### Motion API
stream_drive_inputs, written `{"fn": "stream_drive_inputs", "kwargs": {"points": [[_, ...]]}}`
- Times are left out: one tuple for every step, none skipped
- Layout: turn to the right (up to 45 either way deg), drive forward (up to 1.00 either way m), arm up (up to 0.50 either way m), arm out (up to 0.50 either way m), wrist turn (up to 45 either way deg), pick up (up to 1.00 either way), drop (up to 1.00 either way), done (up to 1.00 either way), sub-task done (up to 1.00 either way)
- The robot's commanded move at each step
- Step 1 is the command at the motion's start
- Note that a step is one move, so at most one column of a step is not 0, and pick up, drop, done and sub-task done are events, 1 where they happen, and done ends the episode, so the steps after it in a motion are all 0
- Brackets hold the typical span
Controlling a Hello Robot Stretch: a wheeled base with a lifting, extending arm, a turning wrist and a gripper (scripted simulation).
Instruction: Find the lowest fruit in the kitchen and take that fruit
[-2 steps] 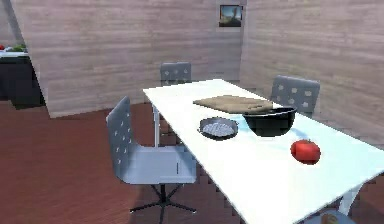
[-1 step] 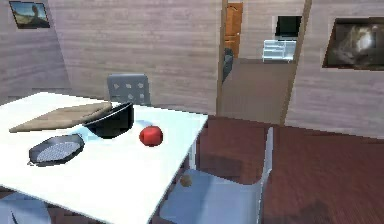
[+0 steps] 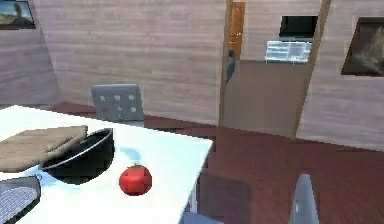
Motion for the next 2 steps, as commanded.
{"fn": "stream_drive_inputs", "kwargs": {"points": [[-45.0,0.00,0.00,0.00,0.0,0.00,0.00,0.00,0.00],[-39.0,0.00,0.00,0.00,0.0,0.00,0.00,0.00,0.00]]}}
